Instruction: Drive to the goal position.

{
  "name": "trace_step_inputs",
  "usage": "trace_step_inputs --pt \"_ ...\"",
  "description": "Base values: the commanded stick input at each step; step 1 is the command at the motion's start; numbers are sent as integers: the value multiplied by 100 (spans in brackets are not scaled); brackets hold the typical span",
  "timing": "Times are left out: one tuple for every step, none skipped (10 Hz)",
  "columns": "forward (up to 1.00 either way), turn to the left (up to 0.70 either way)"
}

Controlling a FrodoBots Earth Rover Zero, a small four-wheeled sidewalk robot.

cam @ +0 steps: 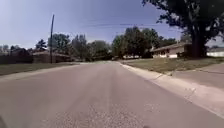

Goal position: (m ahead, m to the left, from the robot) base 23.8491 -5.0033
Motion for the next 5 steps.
trace_step_inputs --pt "70 0" --pt "70 0" --pt "70 0" --pt "70 0" --pt "70 0"
